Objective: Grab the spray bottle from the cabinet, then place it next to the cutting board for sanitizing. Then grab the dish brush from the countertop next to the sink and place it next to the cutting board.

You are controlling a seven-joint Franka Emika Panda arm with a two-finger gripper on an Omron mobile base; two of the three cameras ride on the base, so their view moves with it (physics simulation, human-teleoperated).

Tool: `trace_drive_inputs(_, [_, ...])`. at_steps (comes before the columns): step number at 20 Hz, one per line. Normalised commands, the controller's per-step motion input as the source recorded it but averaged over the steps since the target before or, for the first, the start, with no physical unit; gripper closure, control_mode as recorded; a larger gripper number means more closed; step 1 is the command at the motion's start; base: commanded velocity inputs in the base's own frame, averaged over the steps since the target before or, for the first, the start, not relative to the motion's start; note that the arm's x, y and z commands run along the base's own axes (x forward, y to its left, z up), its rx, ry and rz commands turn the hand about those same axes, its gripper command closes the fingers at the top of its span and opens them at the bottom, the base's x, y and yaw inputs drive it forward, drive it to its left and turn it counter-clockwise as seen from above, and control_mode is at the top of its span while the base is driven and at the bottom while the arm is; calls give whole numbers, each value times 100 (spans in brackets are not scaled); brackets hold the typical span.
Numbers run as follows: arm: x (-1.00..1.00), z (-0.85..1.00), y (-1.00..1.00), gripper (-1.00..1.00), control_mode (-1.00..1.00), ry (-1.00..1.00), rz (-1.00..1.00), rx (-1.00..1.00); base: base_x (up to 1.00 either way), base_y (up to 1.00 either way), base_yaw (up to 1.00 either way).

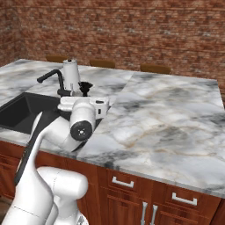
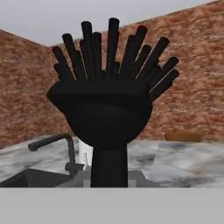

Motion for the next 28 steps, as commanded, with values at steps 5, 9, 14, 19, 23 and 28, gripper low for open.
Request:
trace_drive_inputs(5, [-43, 91, 0, 100, -100, -29, 0, 0, 0, 0, 0])
trace_drive_inputs(9, [-44, 81, 3, 100, -100, -24, 0, 0, 0, 0, 0])
trace_drive_inputs(14, [-40, 63, 8, 100, -100, -17, 0, 0, 0, 0, 0])
trace_drive_inputs(19, [-45, 11, 0, 100, -100, -9, 0, 0, 0, 0, 0])
trace_drive_inputs(23, [-32, -1, 0, 100, -100, 0, 0, 0, 0, 0, 0])
trace_drive_inputs(28, [-35, 1, 0, 100, -100, 0, 0, 0, 0, 0, 0])
